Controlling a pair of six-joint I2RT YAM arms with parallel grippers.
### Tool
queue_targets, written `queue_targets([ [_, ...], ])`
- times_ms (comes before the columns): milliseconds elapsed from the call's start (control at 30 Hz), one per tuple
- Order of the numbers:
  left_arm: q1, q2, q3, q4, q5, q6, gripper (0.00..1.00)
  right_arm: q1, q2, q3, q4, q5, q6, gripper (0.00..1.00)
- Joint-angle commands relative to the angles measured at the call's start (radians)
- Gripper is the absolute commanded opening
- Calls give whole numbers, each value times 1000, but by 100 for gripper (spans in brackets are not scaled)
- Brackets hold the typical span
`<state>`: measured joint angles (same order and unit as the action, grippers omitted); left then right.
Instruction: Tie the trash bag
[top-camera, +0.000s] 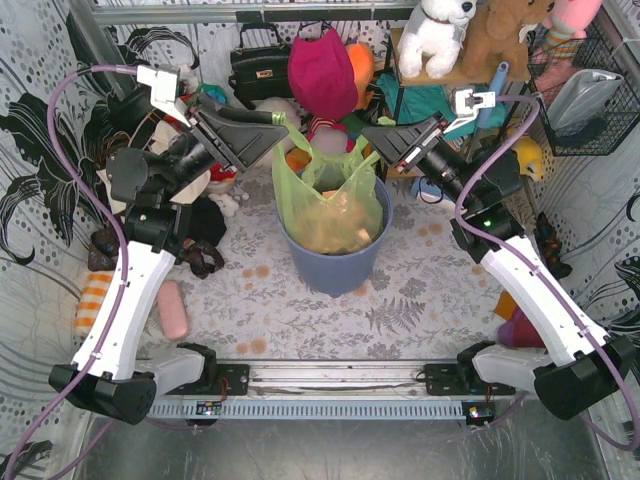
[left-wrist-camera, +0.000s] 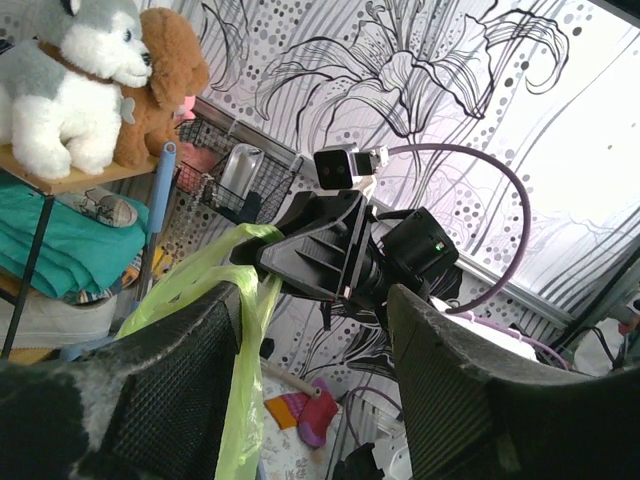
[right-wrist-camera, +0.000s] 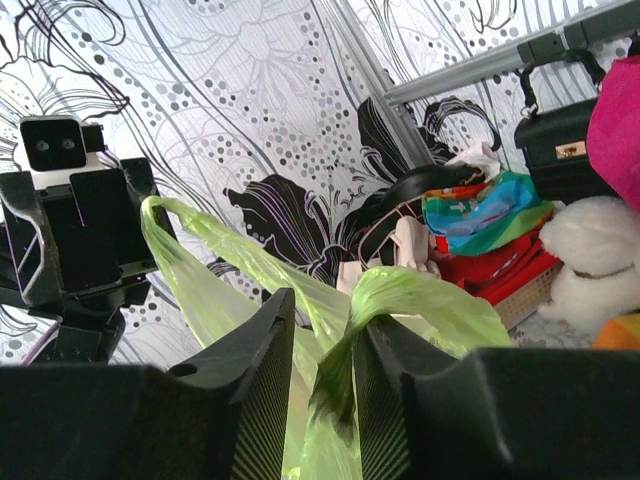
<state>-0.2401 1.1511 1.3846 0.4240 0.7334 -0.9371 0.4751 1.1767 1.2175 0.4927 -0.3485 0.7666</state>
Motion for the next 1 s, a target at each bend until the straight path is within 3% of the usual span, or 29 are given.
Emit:
queue_targets([
  [0, 4, -20, 31, -66, -54, 61, 66, -4, -35, 9, -31, 5, 3, 30],
  [333, 5, 38, 292, -222, -146, 142, 63, -3, 71, 303, -124, -53, -21, 36],
  [467, 5, -5, 151, -173, -178, 113, 63, -5, 29, 226, -157, -42, -21, 37],
  [633, 4, -65, -102, 26, -235, -2, 64, -5, 1, 127, -220, -22, -17, 37],
  [767, 4, -64, -138, 82, -240, -28, 64, -6, -7, 113, -257, -15, -18, 37],
  [967, -2, -68, -72, 96, -276, -27, 64, -5, -9, 216, -300, -25, -51, 38],
])
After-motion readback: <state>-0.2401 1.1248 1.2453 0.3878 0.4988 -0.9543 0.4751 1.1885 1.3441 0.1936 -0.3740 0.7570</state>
